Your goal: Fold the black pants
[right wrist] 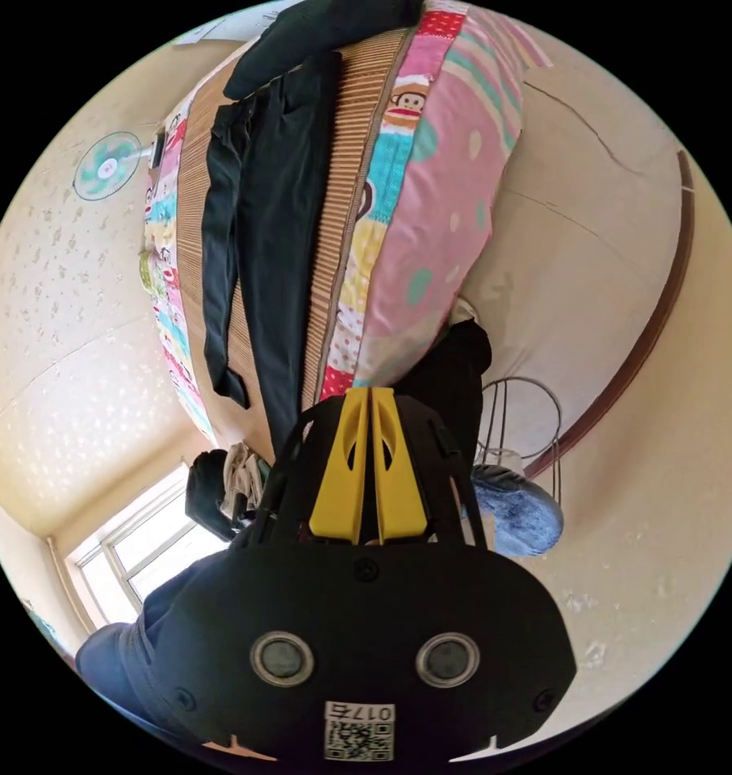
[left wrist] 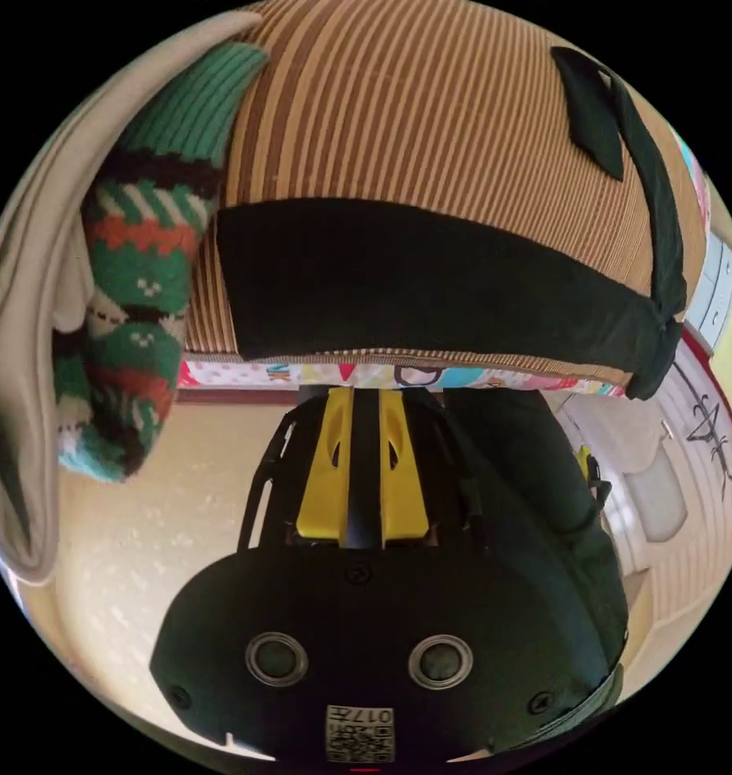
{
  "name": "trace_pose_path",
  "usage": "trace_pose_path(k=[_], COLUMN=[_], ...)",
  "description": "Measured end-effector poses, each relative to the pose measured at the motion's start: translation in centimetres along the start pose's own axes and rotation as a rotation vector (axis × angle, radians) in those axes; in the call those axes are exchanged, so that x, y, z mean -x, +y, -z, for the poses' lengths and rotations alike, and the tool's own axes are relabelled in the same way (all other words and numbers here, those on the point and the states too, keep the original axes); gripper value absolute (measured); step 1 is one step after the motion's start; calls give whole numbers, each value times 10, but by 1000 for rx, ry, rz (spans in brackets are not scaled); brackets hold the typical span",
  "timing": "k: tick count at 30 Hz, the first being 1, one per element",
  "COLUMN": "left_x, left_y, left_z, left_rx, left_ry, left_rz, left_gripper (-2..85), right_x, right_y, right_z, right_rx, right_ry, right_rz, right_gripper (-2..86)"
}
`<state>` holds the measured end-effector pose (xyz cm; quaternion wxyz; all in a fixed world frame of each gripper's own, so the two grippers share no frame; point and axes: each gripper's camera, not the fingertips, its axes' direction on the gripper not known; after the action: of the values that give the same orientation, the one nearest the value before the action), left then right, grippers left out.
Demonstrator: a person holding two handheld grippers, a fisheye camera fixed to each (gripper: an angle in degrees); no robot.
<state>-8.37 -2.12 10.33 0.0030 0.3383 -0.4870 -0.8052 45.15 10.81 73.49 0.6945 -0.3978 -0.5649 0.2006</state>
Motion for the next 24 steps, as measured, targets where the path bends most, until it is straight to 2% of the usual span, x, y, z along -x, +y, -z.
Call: trace_pose_path(k=[2,5,10,12,14,15,19,20,24], left_x=[7,-6,-60,-84,-111,-116,-140,-142,-141], left_y=[26,59,90,99,106,107,112,111,97], left_z=[-13,-11,-7,-8,-13,-15,-25,-25,-20], left_rx=[-6,-97,-83,-96,-92,-89,-65,-72,-98], left_ry=[157,251,37,-20,-21,-29,-110,-115,-90], left_rz=[106,136,90,32,-83,-106,-173,-175,-173], left_gripper=[44,-2,-9,-9,-8,-8,15,35,64], right_x=[20,69,177,241,278,291,277,258,224], right_y=[-35,-91,-156,-164,-157,-159,-164,-164,-130], right_z=[8,14,2,-4,-7,-14,-46,-58,-51], right_rx=[47,123,133,-2,-151,-164,-59,-4,12], right_ry=[96,273,533,671,728,748,807,882,888], right_rz=[60,209,442,605,716,723,680,668,869], right_gripper=[3,3,3,2,2,2,2,2,2])
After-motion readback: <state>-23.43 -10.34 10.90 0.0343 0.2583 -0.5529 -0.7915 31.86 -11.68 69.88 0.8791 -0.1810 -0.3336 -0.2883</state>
